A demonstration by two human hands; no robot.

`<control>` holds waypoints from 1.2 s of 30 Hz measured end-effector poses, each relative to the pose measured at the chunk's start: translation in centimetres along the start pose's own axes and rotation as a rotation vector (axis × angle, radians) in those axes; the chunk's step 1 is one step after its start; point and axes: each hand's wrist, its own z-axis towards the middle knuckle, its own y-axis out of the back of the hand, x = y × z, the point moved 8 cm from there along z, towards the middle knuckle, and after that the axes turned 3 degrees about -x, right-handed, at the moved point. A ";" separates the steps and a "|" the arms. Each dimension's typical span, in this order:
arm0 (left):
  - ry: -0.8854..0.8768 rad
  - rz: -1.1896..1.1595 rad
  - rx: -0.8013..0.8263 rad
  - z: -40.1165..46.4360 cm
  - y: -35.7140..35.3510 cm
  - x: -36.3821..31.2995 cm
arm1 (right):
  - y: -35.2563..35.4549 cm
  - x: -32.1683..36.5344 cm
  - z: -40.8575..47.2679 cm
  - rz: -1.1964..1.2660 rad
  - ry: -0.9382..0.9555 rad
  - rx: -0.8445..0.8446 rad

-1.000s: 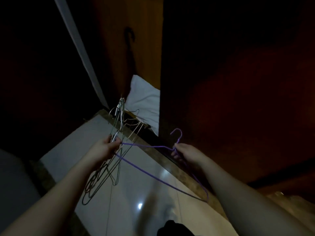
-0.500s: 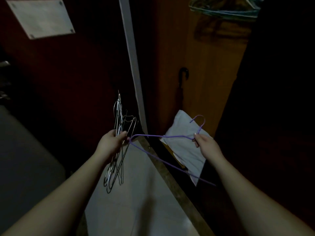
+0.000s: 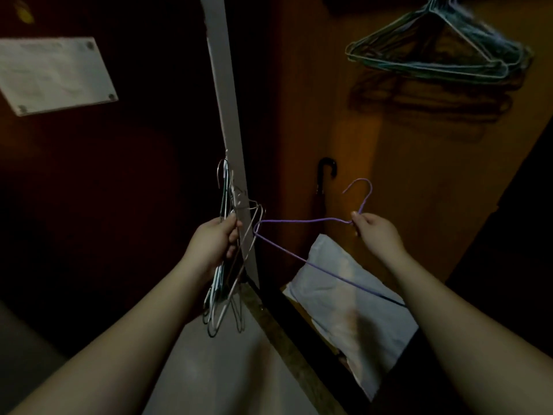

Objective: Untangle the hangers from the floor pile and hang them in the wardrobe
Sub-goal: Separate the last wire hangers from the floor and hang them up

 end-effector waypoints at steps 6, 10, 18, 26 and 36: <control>-0.051 -0.065 0.188 9.3 -1.7 -6.1 | 0.8 6.1 5.8 -0.035 -0.009 -0.183; -0.095 -0.114 0.249 13.9 -2.6 -10.0 | 4.0 9.2 8.5 -0.082 -0.020 -0.348; -0.114 -0.173 0.375 20.4 -7.0 -15.7 | 11.0 13.9 11.7 -0.198 -0.035 -0.573; -0.151 -0.260 0.405 24.5 -12.9 -21.5 | 19.0 17.3 17.5 -0.283 -0.031 -0.747; -0.112 -0.338 0.376 29.3 -20.3 -25.5 | 26.6 21.6 26.2 -0.297 0.056 -0.860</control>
